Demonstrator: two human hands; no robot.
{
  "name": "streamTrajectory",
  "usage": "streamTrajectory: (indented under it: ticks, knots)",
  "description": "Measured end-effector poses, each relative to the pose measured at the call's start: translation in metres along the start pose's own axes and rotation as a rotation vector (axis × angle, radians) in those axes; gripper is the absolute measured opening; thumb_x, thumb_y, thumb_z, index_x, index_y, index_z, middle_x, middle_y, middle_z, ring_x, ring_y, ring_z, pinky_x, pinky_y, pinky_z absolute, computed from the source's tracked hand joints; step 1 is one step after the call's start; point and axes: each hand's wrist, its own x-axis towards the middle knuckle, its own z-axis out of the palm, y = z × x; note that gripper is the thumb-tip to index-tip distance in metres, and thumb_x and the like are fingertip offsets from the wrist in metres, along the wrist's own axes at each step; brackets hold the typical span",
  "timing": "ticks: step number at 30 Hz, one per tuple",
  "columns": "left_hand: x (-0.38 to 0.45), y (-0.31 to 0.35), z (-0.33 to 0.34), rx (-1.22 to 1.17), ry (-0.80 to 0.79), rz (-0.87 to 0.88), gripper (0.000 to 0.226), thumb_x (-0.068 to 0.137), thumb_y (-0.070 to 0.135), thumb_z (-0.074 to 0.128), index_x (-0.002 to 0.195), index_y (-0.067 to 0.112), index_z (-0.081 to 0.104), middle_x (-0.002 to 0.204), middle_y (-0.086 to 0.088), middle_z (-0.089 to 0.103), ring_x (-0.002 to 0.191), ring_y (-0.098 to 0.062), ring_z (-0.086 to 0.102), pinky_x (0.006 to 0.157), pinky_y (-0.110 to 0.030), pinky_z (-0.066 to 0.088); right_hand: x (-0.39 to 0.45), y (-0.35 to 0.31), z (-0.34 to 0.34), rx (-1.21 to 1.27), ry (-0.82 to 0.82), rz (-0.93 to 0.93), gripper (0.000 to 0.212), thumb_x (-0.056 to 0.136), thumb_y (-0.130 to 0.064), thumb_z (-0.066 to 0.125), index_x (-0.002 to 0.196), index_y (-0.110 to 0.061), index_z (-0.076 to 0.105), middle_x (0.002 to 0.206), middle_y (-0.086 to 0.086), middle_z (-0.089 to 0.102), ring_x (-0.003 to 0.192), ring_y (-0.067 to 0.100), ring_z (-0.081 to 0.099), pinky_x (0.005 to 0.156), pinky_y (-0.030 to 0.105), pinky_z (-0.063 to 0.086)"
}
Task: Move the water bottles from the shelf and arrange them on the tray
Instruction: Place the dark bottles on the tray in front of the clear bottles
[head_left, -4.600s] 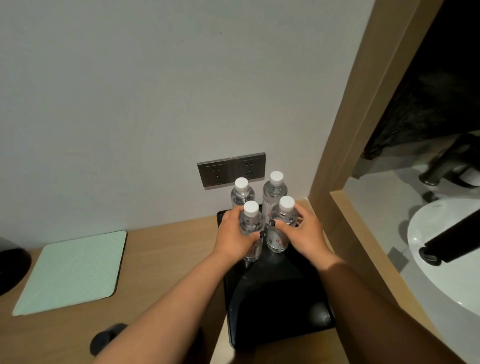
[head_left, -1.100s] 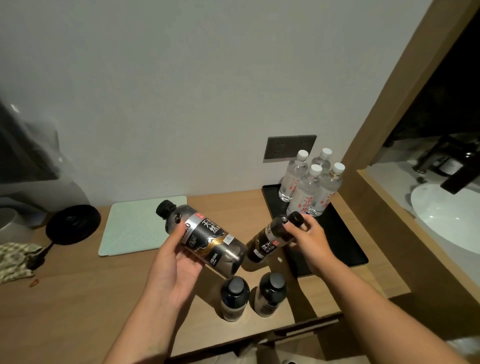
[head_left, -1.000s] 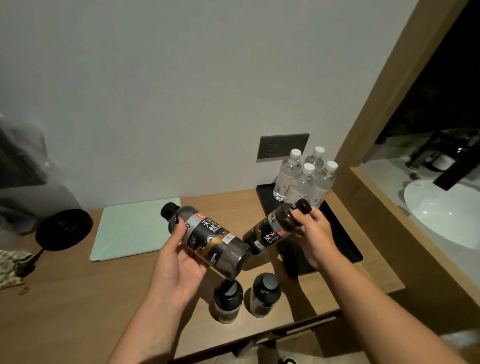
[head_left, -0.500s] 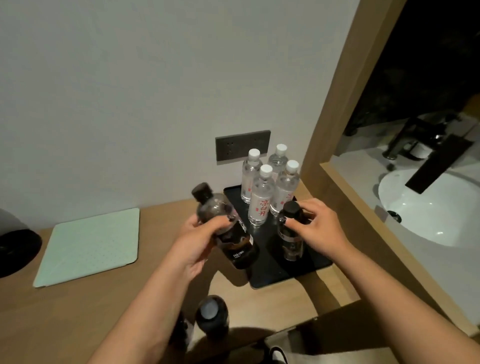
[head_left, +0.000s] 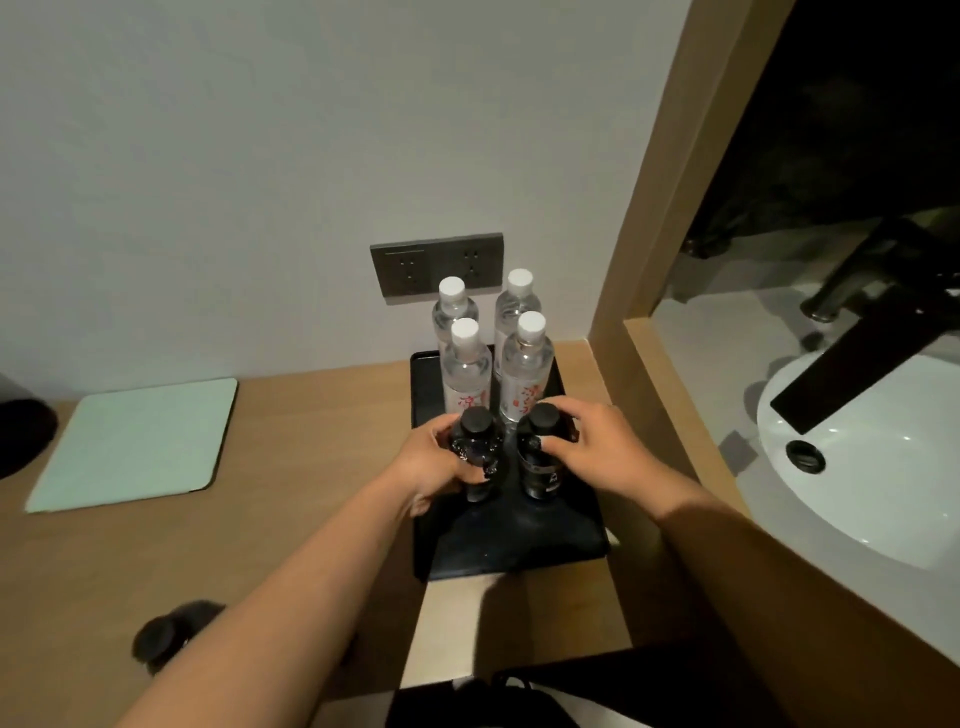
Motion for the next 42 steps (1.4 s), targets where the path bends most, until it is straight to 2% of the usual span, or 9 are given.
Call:
streamTrajectory:
  ticks: [5, 8, 11, 15, 18, 25, 30, 33, 42]
  knots:
    - [0.004, -0.022, 0.020, 0.030, 0.104, 0.009, 0.076, 0.063, -0.024, 0.066, 0.128, 0.015, 0.060, 0.114, -0.007, 0.070, 0.110, -0.025, 0.063, 0.095, -0.043, 0.051, 0.002, 0.031, 0.006, -0.002, -0.036, -0.074, 0.044, 0.083, -0.010, 0.068, 0.127, -0.012, 0.059, 0.125, 0.002, 0.059, 0.117, 0.012, 0.053, 0.101, 0.016, 0.034]
    - [0.005, -0.022, 0.020, 0.050, 0.125, 0.011, 0.070, 0.068, -0.017, 0.067, 0.127, 0.020, 0.058, 0.114, 0.000, 0.069, 0.109, -0.018, 0.061, 0.095, -0.035, 0.049, 0.004, 0.038, 0.008, 0.139, 0.025, 0.001, 0.044, 0.083, -0.007, 0.068, 0.125, -0.016, 0.057, 0.125, 0.001, 0.057, 0.116, 0.010, 0.051, 0.107, 0.029, 0.040]
    - [0.006, -0.024, 0.025, 0.097, 0.214, 0.034, 0.068, 0.071, -0.012, 0.070, 0.129, 0.019, 0.051, 0.117, 0.002, 0.063, 0.109, -0.014, 0.057, 0.093, -0.029, 0.045, -0.001, 0.046, 0.024, 0.285, 0.059, 0.124, 0.064, 0.075, -0.011, 0.076, 0.131, -0.025, 0.047, 0.127, -0.009, 0.048, 0.119, 0.006, 0.045, 0.108, 0.028, 0.036]
    - [0.015, -0.033, 0.042, 0.196, 0.287, 0.043, 0.074, 0.062, 0.004, 0.083, 0.127, 0.014, 0.049, 0.115, 0.000, 0.064, 0.107, -0.016, 0.060, 0.099, -0.035, 0.047, -0.008, 0.066, 0.059, 0.288, 0.080, 0.269, 0.092, 0.066, -0.013, 0.081, 0.143, -0.023, 0.032, 0.138, 0.000, 0.047, 0.128, 0.016, 0.045, 0.110, 0.036, 0.037]
    - [0.027, -0.047, 0.047, 0.319, 0.339, 0.017, 0.071, 0.051, 0.027, 0.081, 0.117, 0.018, 0.054, 0.110, 0.001, 0.067, 0.104, -0.017, 0.063, 0.092, -0.037, 0.051, -0.004, 0.078, 0.075, 0.296, 0.111, 0.278, 0.079, 0.071, -0.003, 0.073, 0.139, -0.024, 0.039, 0.130, 0.001, 0.057, 0.123, 0.019, 0.052, 0.105, 0.042, 0.044]
    - [0.028, -0.060, 0.045, 0.349, 0.475, 0.006, 0.056, 0.075, 0.006, 0.077, 0.123, 0.013, 0.049, 0.112, 0.003, 0.059, 0.105, -0.014, 0.055, 0.091, -0.026, 0.044, 0.011, 0.085, 0.089, 0.154, 0.142, 0.344, 0.065, 0.066, -0.017, 0.083, 0.123, -0.010, 0.052, 0.119, 0.008, 0.056, 0.112, 0.021, 0.053, 0.096, 0.029, 0.045]
    - [0.033, -0.073, 0.044, 0.339, 0.491, 0.019, 0.062, 0.074, 0.008, 0.079, 0.127, 0.010, 0.048, 0.123, -0.005, 0.063, 0.116, -0.021, 0.058, 0.096, -0.026, 0.042, 0.022, 0.114, 0.111, 0.174, 0.148, 0.334, 0.052, 0.058, -0.037, 0.072, 0.106, -0.021, 0.058, 0.108, 0.002, 0.063, 0.105, 0.018, 0.061, 0.088, 0.042, 0.053]
    - [0.037, -0.084, 0.046, 0.339, 0.544, 0.073, 0.057, 0.074, 0.012, 0.079, 0.124, 0.010, 0.051, 0.121, -0.007, 0.064, 0.115, -0.022, 0.058, 0.096, -0.030, 0.044, 0.019, 0.111, 0.112, 0.169, 0.200, 0.330, 0.045, 0.064, -0.020, 0.078, 0.104, -0.018, 0.059, 0.110, 0.006, 0.062, 0.108, 0.025, 0.058, 0.092, 0.046, 0.050]
    - [0.033, -0.080, 0.049, 0.277, 0.557, 0.168, 0.059, 0.075, 0.010, 0.079, 0.126, 0.016, 0.050, 0.118, -0.002, 0.066, 0.111, -0.016, 0.061, 0.097, -0.033, 0.049, 0.020, 0.093, 0.101, 0.056, 0.123, 0.353, 0.059, 0.070, -0.021, 0.075, 0.123, -0.020, 0.051, 0.122, 0.008, 0.059, 0.118, 0.034, 0.049, 0.096, 0.046, 0.043]
